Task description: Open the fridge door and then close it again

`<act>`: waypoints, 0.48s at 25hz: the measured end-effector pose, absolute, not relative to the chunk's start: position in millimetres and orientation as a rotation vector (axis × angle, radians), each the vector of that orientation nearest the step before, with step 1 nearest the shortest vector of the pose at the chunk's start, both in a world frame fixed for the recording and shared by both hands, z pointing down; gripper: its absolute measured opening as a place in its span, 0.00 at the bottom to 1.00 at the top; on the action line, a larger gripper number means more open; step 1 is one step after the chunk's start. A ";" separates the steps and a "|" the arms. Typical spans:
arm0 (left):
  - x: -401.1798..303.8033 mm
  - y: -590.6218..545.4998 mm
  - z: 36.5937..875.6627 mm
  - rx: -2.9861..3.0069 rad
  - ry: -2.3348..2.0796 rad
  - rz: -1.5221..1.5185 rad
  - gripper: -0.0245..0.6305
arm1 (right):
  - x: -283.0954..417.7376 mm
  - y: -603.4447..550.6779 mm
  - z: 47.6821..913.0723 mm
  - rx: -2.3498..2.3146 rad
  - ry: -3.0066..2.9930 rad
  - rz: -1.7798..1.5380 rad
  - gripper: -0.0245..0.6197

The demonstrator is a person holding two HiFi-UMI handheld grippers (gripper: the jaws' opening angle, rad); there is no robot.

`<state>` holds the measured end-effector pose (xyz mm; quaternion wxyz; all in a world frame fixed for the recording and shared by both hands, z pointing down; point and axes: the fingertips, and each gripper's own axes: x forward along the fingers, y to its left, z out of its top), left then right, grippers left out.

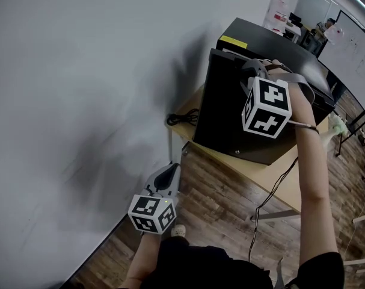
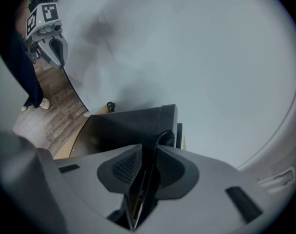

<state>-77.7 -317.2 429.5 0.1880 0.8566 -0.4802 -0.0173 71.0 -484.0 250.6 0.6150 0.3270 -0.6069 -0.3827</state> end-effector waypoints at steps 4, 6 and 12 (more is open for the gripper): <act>-79.1 -334.9 433.0 2.409 -1.341 -0.046 0.05 | 75.2 -502.8 251.9 0.763 -1.387 -0.866 0.15; -78.1 -341.3 433.8 2.410 -1.337 -0.047 0.05 | 78.4 -509.7 252.8 0.767 -1.375 -0.859 0.15; -72.6 -354.6 436.6 2.409 -1.320 -0.051 0.05 | 83.9 -520.5 251.9 0.776 -1.393 -0.807 0.15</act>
